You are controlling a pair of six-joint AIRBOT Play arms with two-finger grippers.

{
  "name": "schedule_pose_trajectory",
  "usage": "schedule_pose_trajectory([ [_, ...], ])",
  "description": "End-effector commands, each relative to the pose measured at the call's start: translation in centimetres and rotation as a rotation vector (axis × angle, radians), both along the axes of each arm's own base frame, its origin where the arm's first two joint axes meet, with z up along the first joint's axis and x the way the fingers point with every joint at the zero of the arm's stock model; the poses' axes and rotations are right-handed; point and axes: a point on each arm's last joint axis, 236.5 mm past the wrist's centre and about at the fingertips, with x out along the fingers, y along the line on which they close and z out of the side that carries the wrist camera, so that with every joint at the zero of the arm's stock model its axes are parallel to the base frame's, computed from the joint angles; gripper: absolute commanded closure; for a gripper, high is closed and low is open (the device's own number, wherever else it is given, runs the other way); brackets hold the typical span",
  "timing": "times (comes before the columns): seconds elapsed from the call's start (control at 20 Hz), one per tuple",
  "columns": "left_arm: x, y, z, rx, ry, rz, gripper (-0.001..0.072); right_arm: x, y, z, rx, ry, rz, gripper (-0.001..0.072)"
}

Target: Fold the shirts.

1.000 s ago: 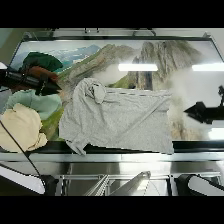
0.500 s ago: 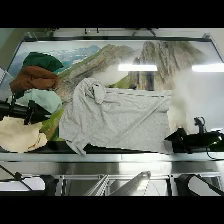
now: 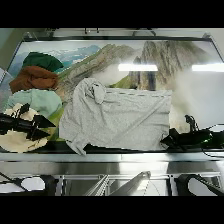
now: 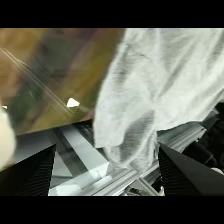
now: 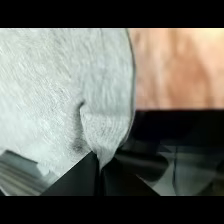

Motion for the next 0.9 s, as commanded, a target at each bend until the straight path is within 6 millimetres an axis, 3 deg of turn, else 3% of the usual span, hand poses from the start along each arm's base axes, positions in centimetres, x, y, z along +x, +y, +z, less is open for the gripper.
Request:
schedule_pose_trajectory([
  [0.0,-0.7,-0.3,-2.3,0.048,0.017,0.02,-0.0007,1.8,0.5,1.8,0.03,-0.069,-0.032,0.0698],
  [0.1,-0.1,-1.2,-3.0,0.071,-0.002,0.013,-0.0005,2.2,0.6,2.3,0.035,-0.088,-0.043,0.0698],
  [0.25,2.8,-4.0,-2.9,0.065,-0.107,0.001,0.0003,2.2,0.6,2.3,0.037,-0.088,-0.041,0.0698],
  [0.3,3.6,-4.9,-3.0,0.07,-0.138,-0.01,0.0056,2.2,0.7,2.4,0.039,-0.087,-0.04,0.0698],
  [0.35,3.9,-5.7,-3.1,0.077,-0.154,-0.034,0.025,2.1,0.8,2.4,0.045,-0.083,-0.036,0.0698],
  [0.4,3.8,-6.5,-3.1,0.075,-0.171,-0.072,0.0382,1.9,0.9,2.5,0.051,-0.08,-0.032,0.0698],
  [0.45,3.6,-7.0,-2.9,0.065,-0.179,-0.102,0.0469,1.8,1.0,2.6,0.055,-0.078,-0.029,0.0698],
  [0.5,3.4,-7.3,-2.4,0.047,-0.192,-0.132,0.0615,1.8,1.1,2.7,0.058,-0.078,-0.025,0.0698],
  [0.55,3.6,-7.4,-1.6,0.023,-0.21,-0.146,0.0697,1.8,1.2,3.1,0.068,-0.079,-0.015,0.0698],
  [0.65,5.1,-6.9,1.6,-0.014,-0.284,-0.113,0.0697,2.3,1.3,4.5,0.084,-0.101,0.012,0.0698],
  [0.7,6.1,-6.6,4.3,-0.042,-0.357,-0.089,0.0697,2.7,1.3,5.5,0.088,-0.122,0.026,0.0698],
  [0.85,7.9,-6.2,16.0,-0.206,-0.653,-0.028,0.0692,5.4,0.7,11.1,0.087,-0.244,0.062,0.0698],
])
